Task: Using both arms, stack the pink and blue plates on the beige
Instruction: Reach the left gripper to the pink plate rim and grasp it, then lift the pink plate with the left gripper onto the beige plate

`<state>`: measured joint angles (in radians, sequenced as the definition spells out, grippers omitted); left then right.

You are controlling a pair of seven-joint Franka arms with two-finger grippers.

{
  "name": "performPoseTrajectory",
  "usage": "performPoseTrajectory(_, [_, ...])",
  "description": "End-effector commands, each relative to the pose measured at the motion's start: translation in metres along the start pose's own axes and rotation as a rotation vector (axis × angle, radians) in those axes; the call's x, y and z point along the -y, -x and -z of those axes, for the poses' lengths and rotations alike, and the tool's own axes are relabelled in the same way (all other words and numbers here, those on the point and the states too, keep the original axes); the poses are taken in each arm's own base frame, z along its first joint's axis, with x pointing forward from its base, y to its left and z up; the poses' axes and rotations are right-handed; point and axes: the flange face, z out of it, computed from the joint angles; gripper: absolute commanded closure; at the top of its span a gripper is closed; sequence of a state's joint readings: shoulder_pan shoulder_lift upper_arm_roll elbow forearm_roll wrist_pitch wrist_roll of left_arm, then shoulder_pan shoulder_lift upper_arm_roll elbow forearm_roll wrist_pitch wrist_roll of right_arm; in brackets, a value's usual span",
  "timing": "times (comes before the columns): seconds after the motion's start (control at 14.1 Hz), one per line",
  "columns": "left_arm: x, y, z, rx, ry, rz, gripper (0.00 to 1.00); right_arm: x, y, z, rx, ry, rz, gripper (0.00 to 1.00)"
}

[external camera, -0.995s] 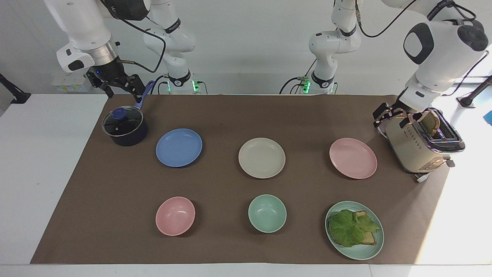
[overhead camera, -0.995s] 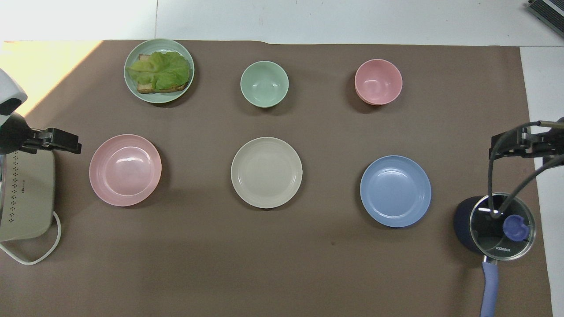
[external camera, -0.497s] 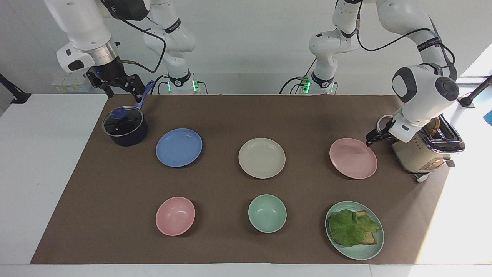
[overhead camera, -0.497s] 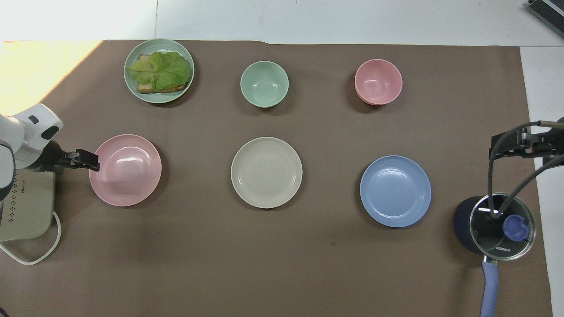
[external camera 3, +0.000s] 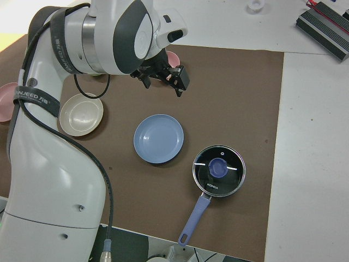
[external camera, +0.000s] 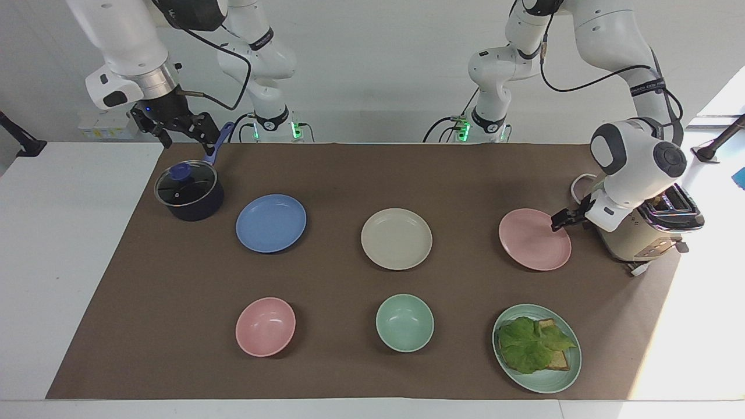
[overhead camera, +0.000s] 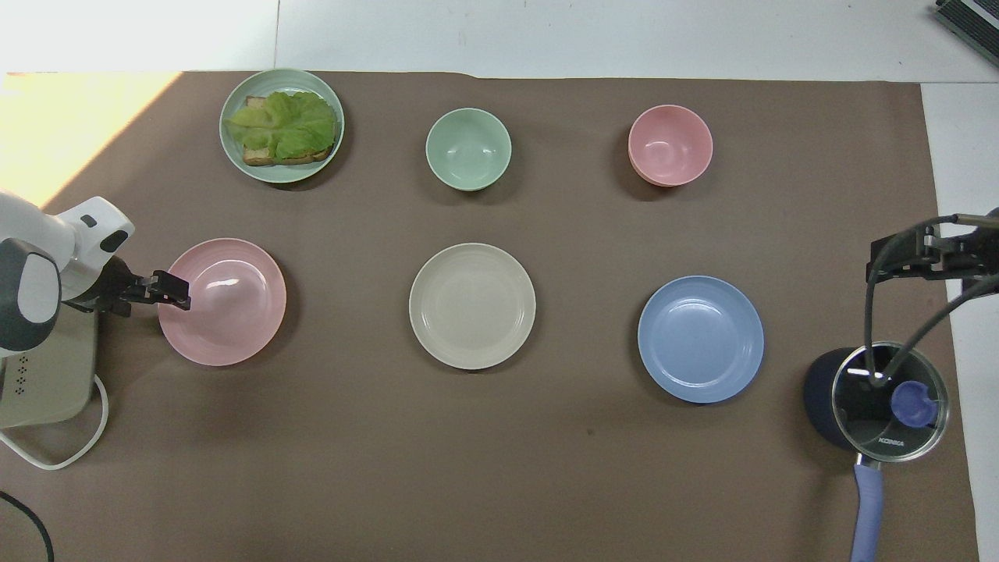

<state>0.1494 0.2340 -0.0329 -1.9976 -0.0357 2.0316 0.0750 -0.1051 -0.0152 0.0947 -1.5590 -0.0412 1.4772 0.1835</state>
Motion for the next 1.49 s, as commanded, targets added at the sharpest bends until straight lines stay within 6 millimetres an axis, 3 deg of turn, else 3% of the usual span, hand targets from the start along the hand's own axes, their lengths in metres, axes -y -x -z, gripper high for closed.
performPoseTrajectory(0.0, [-0.003, 0.012, -0.017, 0.023, -0.001, 0.06, 0.0, -0.005, 0.002, 0.0, 0.015, -0.024, 0.02, 0.0])
performPoseTrajectory(0.28, [0.0, 0.018, -0.025, 0.045, 0.002, 0.114, 0.0, -0.005, 0.002, 0.0, 0.015, -0.024, 0.02, 0.0])
performPoseTrajectory(0.36, [0.0, 0.019, -0.024, 0.048, 0.003, 0.118, 0.33, -0.005, 0.002, 0.0, 0.015, -0.024, 0.02, 0.0])
performPoseTrajectory(0.43, [0.0, 0.019, -0.024, 0.048, 0.017, 0.136, 0.74, -0.005, 0.002, -0.001, 0.016, -0.024, 0.02, 0.0])
performPoseTrajectory(0.5, [0.0, 0.018, -0.023, 0.046, 0.023, 0.14, 1.0, -0.005, 0.002, -0.001, 0.016, -0.024, 0.02, 0.0])
performPoseTrajectory(0.71, [0.0, 0.016, -0.02, 0.042, 0.023, 0.138, 1.0, -0.005, 0.002, -0.001, 0.016, -0.024, 0.02, 0.0])
performPoseTrajectory(0.85, [0.001, 0.015, -0.006, 0.081, 0.026, 0.137, 1.0, -0.005, 0.003, -0.001, 0.016, -0.024, 0.02, 0.0])
performPoseTrajectory(1.14, [-0.017, 0.018, 0.081, 0.208, 0.092, 0.125, 1.0, -0.005, 0.003, -0.001, 0.018, -0.023, 0.019, 0.0])
performPoseTrajectory(1.28, [-0.044, 0.025, 0.106, 0.233, 0.141, 0.158, 1.0, -0.006, 0.002, -0.001, 0.018, -0.024, 0.019, 0.0])
performPoseTrajectory(1.42, [-0.117, 0.031, 0.102, 0.233, 0.099, 0.198, 1.0, -0.006, 0.002, -0.001, 0.018, -0.024, 0.019, 0.0])
